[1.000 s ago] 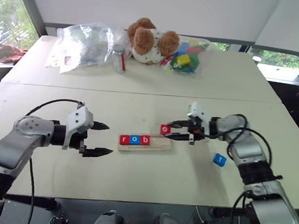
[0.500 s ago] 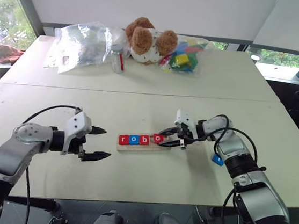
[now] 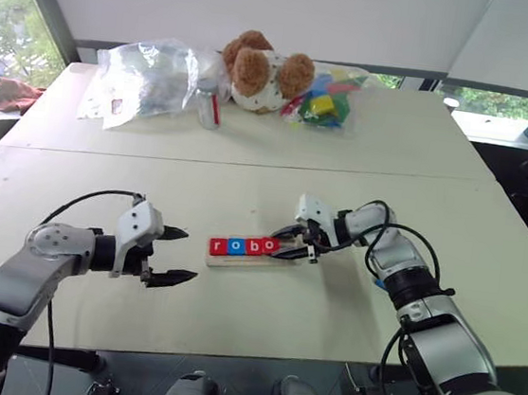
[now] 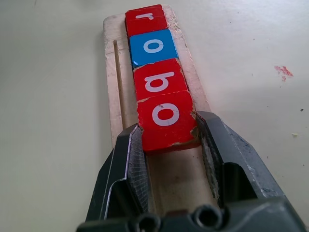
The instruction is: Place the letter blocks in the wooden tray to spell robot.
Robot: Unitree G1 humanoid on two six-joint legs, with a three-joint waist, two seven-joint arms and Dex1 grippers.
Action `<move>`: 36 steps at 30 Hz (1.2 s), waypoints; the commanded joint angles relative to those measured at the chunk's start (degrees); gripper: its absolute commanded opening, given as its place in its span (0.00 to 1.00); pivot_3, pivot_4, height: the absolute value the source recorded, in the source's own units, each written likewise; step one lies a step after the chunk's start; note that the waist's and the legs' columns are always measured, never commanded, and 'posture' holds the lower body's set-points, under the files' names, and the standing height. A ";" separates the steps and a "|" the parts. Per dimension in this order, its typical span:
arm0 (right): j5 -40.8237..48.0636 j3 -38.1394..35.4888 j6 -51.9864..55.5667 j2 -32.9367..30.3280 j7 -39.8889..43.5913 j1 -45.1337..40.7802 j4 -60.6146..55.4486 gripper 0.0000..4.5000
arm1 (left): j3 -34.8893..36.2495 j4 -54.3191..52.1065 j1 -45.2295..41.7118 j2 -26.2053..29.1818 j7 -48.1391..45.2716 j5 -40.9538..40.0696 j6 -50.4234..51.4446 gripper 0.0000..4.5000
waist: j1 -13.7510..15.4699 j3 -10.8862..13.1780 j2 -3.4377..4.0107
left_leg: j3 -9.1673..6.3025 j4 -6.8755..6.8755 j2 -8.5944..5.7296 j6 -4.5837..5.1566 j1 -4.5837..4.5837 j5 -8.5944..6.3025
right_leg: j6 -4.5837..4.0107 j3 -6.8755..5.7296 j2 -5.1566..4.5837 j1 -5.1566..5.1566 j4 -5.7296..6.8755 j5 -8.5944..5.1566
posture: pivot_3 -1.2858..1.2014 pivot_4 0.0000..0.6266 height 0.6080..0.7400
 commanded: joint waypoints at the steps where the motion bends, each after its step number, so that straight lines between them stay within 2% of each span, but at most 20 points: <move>1: -0.29 0.32 -0.55 0.74 0.03 -1.35 -0.39 0.25 | 1.33 -1.72 -0.53 -0.19 0.26 -0.30 -0.69 1.00 | -0.09 0.00 0.00 | 0.00 0.00 0.00 0.00 0.00 0.00 | 0.00 0.00 0.00 0.00 0.00 0.00 | 0.52 0.24 1.00; 3: -0.46 0.25 -0.63 0.75 -0.02 -1.34 -0.37 0.25 | 1.19 -1.79 -0.60 -0.43 0.46 -0.30 -0.65 1.00 | -0.08 0.00 0.00 | 0.00 -0.01 0.00 0.00 0.01 0.00 | 0.00 0.00 0.00 0.00 0.00 0.00 | 0.52 0.24 1.00; 6: -0.15 -0.42 -0.01 0.50 -0.55 -1.57 -1.33 0.59 | 1.13 -1.74 -0.73 -0.73 0.55 -0.38 -0.63 1.00 | -0.05 0.00 0.00 | 0.00 -0.01 0.01 -0.01 0.01 0.00 | 0.00 0.00 0.00 0.00 0.01 0.00 | 0.52 0.24 1.00; 7: -0.04 -0.66 0.11 0.37 -0.75 -1.65 -1.69 0.67 | 1.14 -1.70 -0.77 -0.81 0.56 -0.37 -0.63 1.00 | -0.03 0.00 0.00 | 0.00 -0.01 0.01 -0.01 0.01 0.00 | 0.00 0.00 0.00 0.00 0.01 0.00 | 0.52 0.24 1.00; 10: 0.56 -1.29 0.85 -0.12 -0.85 -1.73 -3.08 1.00 | 1.12 -1.53 -0.95 -1.06 0.55 -0.26 -0.63 1.00 | -0.02 0.00 0.01 | 0.00 -0.01 0.01 -0.02 0.01 0.01 | 0.00 0.00 0.00 0.00 0.00 0.00 | 0.52 0.24 1.00; 18: 0.14 -1.29 -0.60 -2.02 -1.14 -1.02 -6.05 1.00 | 0.73 -0.81 -1.65 -1.51 0.49 -0.03 -0.77 1.00 | 0.09 0.00 0.01 | 0.00 -0.01 0.00 -0.01 0.01 0.00 | 0.00 0.00 -0.01 0.00 0.00 0.00 | 0.52 0.24 1.00; 36: -3.54 -0.65 -10.30 -1.21 -5.26 -5.29 4.23 1.00 | 0.55 -1.24 -1.51 -1.96 0.65 0.02 -0.63 1.00 | 0.02 0.00 0.00 | 0.00 -0.03 0.00 -0.26 0.01 0.15 | 0.00 -0.01 0.00 0.00 0.00 0.00 | 0.52 0.24 1.00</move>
